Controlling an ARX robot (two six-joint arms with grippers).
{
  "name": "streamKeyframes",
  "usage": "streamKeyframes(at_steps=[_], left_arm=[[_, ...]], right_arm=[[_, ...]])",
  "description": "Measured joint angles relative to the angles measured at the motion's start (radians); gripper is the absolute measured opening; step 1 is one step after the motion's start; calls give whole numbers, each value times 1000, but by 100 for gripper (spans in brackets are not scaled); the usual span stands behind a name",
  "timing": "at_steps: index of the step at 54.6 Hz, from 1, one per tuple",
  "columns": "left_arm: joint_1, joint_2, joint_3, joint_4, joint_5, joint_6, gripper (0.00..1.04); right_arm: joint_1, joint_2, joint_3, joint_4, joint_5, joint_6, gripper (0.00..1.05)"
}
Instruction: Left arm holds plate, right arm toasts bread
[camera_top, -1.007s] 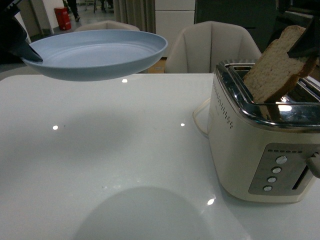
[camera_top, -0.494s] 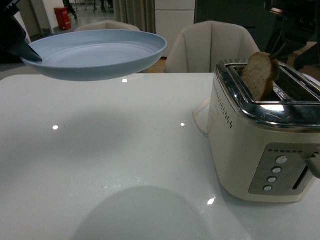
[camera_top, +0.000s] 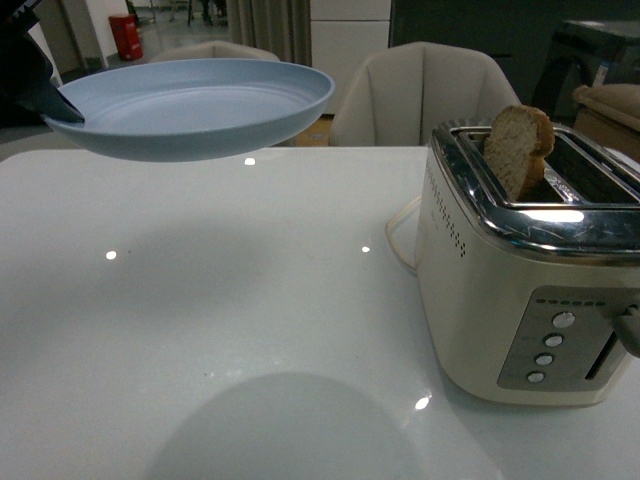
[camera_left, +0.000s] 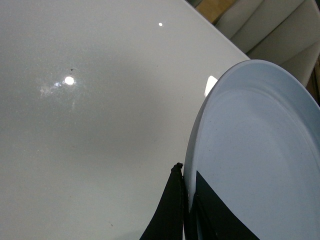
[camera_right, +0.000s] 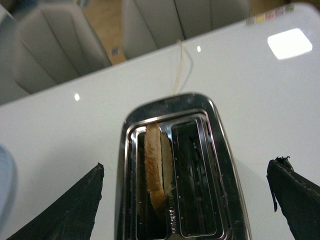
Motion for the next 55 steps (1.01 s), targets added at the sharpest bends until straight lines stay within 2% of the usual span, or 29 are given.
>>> streamKeyframes(at_steps=[7,20,25,31,37,39,43,51,55], left_arm=[[0,0,0,0,0,0,3],[0,0,0,0,0,0,3],[0,0,0,0,0,0,3],[0,0,0,0,0,0,3],[0,0,0,0,0,0,3],[0,0,0,0,0,0,3],[-3,0,0,0,0,0,3],[-2,0,0,0,3,0,3],[-2,0,0,0,3,0,3]], right_arm=[[6,-175,-94,34,42,-12,98],[85,-511,-251,31,215,-114,98],[78,-679,-387,159,162,-244,80],[44,-820,-524,132,138,-311,63],[-3,-932,-643,105,94,-335,47],[-54,-986,-686,77,28,-341,40],[-108,-1076,-742,34,-2,-347,29],[-107,-1180,-809,81,-17,-355,5],[-108,-1189,-836,83,-17,-357,2]])
